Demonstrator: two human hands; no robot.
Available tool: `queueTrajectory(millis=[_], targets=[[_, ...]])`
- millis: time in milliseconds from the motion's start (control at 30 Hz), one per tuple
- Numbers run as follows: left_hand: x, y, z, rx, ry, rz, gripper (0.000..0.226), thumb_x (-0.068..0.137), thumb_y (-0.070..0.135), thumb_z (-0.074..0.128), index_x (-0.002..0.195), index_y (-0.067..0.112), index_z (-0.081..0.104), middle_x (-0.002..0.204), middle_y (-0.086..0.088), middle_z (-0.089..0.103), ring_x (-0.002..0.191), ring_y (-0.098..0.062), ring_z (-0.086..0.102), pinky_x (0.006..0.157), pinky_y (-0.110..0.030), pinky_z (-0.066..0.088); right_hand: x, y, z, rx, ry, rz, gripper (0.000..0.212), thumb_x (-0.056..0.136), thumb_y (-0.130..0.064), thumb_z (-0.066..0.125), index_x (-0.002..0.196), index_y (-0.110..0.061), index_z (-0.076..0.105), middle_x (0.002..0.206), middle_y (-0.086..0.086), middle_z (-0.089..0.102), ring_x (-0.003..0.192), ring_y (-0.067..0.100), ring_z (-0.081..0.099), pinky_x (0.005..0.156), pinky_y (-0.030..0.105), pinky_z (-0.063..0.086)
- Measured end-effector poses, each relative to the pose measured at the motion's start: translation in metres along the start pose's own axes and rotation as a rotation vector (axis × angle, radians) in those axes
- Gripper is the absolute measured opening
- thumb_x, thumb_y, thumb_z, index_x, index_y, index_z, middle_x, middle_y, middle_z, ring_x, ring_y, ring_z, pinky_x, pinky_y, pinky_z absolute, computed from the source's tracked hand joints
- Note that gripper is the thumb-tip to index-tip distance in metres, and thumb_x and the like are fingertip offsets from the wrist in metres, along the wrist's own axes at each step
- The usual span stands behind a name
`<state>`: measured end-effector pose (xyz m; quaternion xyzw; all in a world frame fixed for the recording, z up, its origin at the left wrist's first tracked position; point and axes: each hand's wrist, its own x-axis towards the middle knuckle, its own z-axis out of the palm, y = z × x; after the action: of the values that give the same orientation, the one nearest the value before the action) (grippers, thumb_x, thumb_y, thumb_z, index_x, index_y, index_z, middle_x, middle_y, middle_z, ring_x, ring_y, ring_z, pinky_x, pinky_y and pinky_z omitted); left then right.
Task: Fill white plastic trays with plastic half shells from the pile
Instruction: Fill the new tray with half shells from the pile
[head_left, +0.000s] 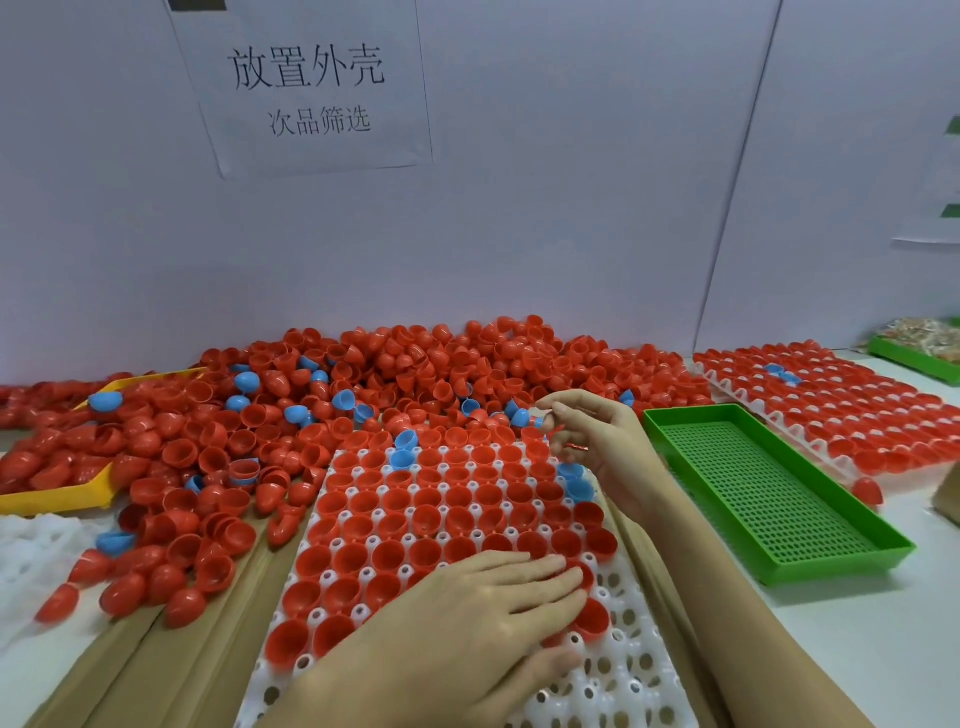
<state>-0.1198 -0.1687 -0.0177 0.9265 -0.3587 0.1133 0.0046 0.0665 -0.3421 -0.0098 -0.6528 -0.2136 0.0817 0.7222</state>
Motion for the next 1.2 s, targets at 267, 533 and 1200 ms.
queueTrajectory(millis=[267,533,1200], targets=[[0.001,-0.015,-0.021,-0.332,-0.042,-0.058,0.051,0.11,0.053,0.019,0.159,0.04,0.03,0.162,0.034,0.02,0.148,0.017,0.012,0.122,-0.01,0.006,0.002,0.002,-0.006,0.043,0.038,0.03,0.024,0.103,-0.007,0.06,0.096,-0.016,0.082,0.085,0.007,0.074,0.065,0.013,0.065,0.067,0.029,0.049],[0.035,-0.132,-0.009,-0.153,0.05,-0.483,0.038,0.108,0.036,0.045,0.142,0.027,0.058,0.143,0.015,0.057,0.131,-0.002,0.052,0.113,-0.026,0.041,0.005,0.005,-0.007,0.047,0.039,0.025,0.022,0.104,-0.007,0.06,0.099,-0.013,0.081,0.086,0.009,0.074,0.065,0.014,0.065,0.066,0.028,0.05],[0.048,-0.243,0.015,0.021,-0.156,-0.741,0.022,0.099,0.023,0.064,0.12,0.021,0.069,0.128,-0.001,0.06,0.116,-0.023,0.059,0.097,-0.042,0.052,0.008,0.009,-0.006,0.019,0.05,0.035,0.019,0.104,-0.007,0.059,0.105,-0.008,0.078,0.084,0.007,0.074,0.066,0.015,0.065,0.07,0.032,0.049]])
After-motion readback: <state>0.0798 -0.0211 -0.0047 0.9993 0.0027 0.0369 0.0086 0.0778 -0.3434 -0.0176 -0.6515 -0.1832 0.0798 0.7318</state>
